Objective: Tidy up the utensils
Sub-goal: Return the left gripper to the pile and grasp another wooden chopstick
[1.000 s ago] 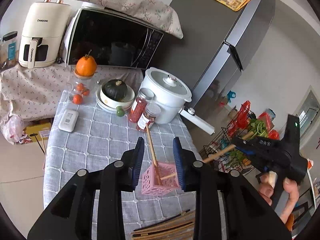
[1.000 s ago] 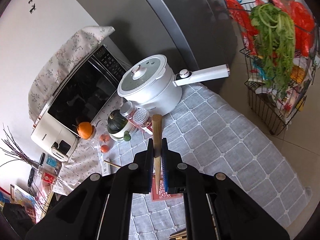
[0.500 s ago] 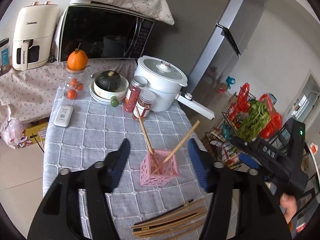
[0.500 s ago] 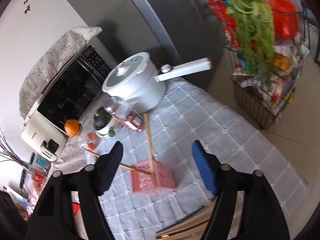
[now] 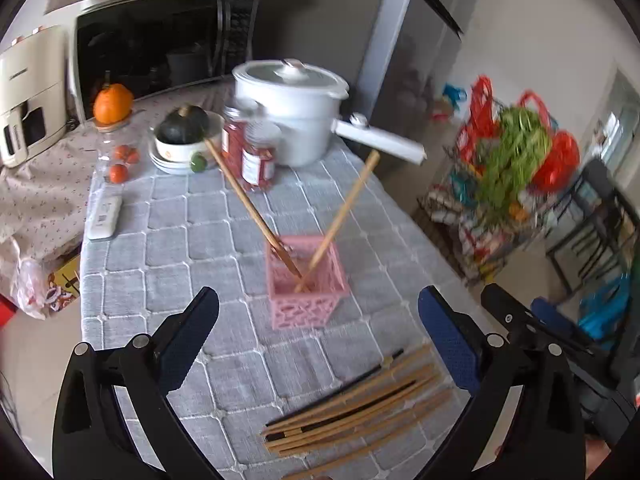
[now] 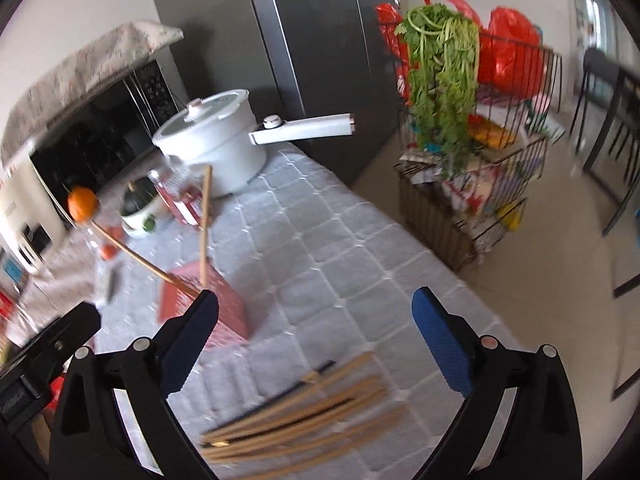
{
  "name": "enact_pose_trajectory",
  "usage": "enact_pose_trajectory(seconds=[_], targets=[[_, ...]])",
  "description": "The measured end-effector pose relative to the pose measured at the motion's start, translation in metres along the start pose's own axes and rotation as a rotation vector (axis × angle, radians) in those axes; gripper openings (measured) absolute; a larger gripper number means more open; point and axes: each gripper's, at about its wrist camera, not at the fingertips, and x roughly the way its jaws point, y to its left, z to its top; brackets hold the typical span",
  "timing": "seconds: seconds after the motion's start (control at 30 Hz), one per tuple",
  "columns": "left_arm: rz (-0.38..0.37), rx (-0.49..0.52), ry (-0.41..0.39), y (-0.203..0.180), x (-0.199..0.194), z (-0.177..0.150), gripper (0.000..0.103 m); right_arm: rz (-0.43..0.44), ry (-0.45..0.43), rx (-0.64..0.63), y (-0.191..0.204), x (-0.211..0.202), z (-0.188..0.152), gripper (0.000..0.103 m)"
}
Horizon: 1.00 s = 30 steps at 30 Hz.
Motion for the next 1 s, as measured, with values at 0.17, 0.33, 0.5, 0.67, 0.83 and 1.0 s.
enact_pose_trajectory(seconds=[0.17,0.33,0.5,0.67,0.83,1.0], targets=[[0.013,0.064,0.061,-0.015,0.018,-0.011,0.096,-0.083,0.019,0.012,-0.023,-0.004,-0.015,0.096],[0.020,0.170,0.169,-0.038,0.045,-0.027,0.096,-0.172,0.062,0.084,-0.067,-0.008,-0.042,0.096],[-0.016,0.314,0.283,-0.078,0.086,-0.047,0.096,-0.128,0.224,0.342,-0.124,0.007,-0.070,0.096],[-0.058,0.516,0.373,-0.126,0.138,-0.068,0.079,0.017,0.408,0.612,-0.165,0.027,-0.101,0.096],[-0.044,0.691,0.442,-0.158,0.175,-0.081,0.056,0.103,0.490,0.754,-0.181,0.035,-0.119,0.096],[-0.051,0.809,0.528,-0.170,0.200,-0.089,0.040,0.199,0.581,0.850,-0.186,0.046,-0.130,0.096]])
